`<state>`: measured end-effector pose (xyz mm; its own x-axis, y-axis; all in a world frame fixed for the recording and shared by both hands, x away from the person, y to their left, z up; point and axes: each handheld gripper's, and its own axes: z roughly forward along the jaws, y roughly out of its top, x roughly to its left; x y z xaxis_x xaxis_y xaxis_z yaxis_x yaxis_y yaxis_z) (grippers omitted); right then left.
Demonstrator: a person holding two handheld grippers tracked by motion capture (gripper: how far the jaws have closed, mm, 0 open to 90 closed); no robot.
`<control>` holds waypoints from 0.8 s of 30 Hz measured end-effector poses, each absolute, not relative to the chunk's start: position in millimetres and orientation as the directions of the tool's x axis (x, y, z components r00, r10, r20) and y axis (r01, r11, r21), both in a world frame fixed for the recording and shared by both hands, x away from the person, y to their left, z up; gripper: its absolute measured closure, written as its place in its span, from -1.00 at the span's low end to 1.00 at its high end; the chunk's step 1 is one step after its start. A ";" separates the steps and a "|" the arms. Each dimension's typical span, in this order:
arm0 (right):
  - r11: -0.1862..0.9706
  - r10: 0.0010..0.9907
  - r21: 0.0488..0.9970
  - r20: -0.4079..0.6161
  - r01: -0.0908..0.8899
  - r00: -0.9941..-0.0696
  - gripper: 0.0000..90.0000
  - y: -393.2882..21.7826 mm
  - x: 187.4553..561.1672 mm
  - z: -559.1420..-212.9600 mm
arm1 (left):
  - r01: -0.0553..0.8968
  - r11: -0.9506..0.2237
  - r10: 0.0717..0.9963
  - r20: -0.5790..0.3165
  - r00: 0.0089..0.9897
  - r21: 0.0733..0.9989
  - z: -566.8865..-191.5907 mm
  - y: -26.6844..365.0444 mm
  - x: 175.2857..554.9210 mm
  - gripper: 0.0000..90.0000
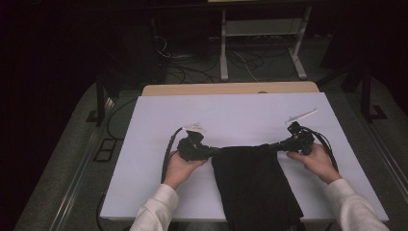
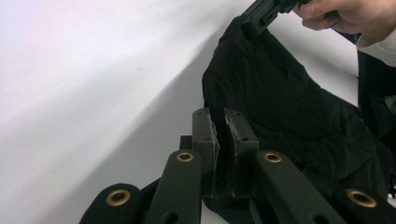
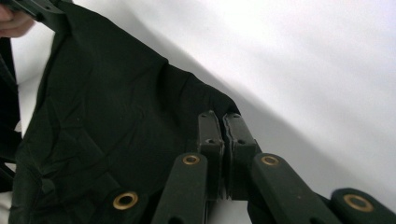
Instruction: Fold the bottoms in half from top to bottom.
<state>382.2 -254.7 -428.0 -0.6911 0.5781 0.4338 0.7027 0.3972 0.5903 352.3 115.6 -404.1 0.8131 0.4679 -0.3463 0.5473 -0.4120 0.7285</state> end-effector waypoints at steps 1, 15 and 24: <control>0.397 0.581 0.589 0.433 0.704 -0.689 0.91 -251.2 384.1 -427.2 | 0.551 -0.406 0.477 -0.346 0.808 0.729 -402.9 118.7 353.5 0.85; 0.335 0.656 0.594 0.410 0.731 -0.634 0.91 -226.7 403.8 -425.3 | 0.519 -0.447 0.527 -0.255 0.811 0.728 -390.5 126.8 391.8 0.84; 0.286 0.691 0.601 0.410 0.747 -0.595 0.91 -229.2 419.7 -425.5 | 0.533 -0.430 0.552 -0.256 0.794 0.729 -392.9 123.4 425.3 0.84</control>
<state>419.7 -229.2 -425.5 -0.5947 0.6913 0.4105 0.7467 0.2857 0.6007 425.3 123.4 -392.9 0.7939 0.5517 -0.2557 0.5332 -0.4295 0.7288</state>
